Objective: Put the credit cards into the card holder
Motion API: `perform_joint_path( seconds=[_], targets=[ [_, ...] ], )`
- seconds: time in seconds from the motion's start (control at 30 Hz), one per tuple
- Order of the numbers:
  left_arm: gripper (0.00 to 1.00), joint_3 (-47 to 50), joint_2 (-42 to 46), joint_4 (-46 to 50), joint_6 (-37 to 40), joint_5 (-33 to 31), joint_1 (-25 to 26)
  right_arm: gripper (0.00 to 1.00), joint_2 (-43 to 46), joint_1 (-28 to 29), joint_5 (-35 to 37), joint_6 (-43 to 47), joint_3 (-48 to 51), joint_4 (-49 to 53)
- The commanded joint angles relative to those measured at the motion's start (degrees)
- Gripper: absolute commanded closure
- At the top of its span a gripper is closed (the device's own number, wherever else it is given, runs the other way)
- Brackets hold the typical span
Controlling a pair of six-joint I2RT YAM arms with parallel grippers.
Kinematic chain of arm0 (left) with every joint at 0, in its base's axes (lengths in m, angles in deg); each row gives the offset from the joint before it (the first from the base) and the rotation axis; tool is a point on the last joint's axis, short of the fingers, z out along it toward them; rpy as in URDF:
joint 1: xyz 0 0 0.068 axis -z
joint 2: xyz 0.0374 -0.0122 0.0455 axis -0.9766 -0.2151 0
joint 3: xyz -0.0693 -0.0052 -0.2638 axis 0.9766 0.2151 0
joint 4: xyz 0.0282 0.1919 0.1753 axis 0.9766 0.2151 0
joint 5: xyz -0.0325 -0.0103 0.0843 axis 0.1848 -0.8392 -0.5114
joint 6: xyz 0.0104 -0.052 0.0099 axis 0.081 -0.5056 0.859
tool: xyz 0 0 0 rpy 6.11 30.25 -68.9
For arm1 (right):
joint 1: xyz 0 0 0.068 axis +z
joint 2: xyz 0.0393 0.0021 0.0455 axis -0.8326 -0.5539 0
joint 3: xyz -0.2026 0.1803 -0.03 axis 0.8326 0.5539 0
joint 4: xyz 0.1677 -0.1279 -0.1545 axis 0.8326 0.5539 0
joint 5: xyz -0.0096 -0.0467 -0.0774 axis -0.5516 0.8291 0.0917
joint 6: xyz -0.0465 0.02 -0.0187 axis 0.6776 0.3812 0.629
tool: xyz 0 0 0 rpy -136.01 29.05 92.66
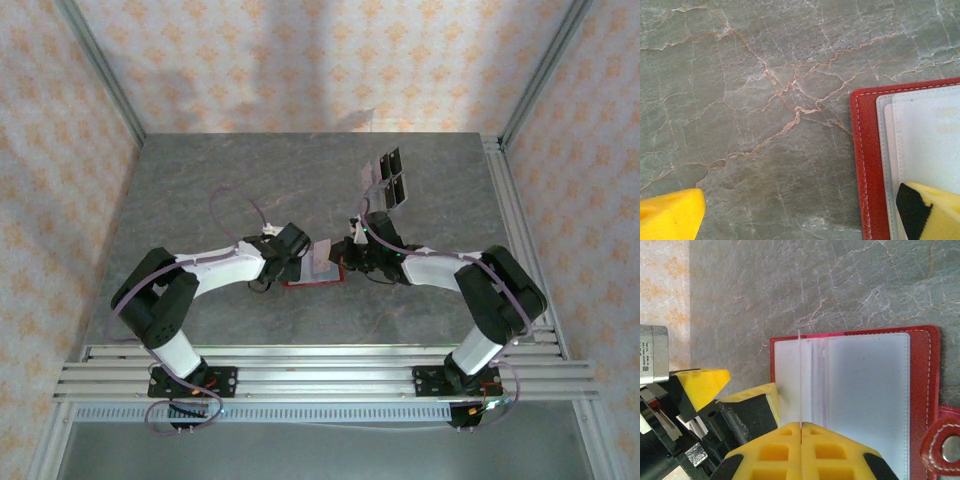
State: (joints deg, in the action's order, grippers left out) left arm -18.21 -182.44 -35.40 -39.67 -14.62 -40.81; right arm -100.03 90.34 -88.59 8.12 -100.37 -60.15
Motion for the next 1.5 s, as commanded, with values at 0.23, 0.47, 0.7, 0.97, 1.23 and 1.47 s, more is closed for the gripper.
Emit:
perform_joint_path(
  seconds=[0.23,0.47,0.7,0.97,1.23,1.47],
  targets=[
    [0.00,1.6,-0.6,-0.1,-1.9,-3.3,0.6,1.00,-3.7,0.2,-2.7,2.8,1.6,-6.8],
    [0.00,1.9,-0.5,-0.4,-1.9,-3.3,0.6,1.00,-5.7,0.2,-3.2,2.1,1.8,-8.7],
    [0.00,2.2,-0.6,-0.7,-1.9,-3.2,0.7,1.00,-6.4,0.2,-3.8,1.0,2.2,-10.4],
    [0.00,2.2,-0.6,-0.9,-1.9,-3.1,0.7,1.00,-8.4,0.2,-5.1,-0.8,2.7,-13.5],
    [0.00,2.2,-0.6,-0.6,-1.9,-3.5,0.6,1.00,-8.8,0.3,-5.9,-2.6,3.6,-15.9],
    [0.00,0.5,-1.5,4.7,-3.8,-8.1,0.6,1.00,-8.1,0.2,-5.5,-2.9,4.5,-16.1]
  ],
)
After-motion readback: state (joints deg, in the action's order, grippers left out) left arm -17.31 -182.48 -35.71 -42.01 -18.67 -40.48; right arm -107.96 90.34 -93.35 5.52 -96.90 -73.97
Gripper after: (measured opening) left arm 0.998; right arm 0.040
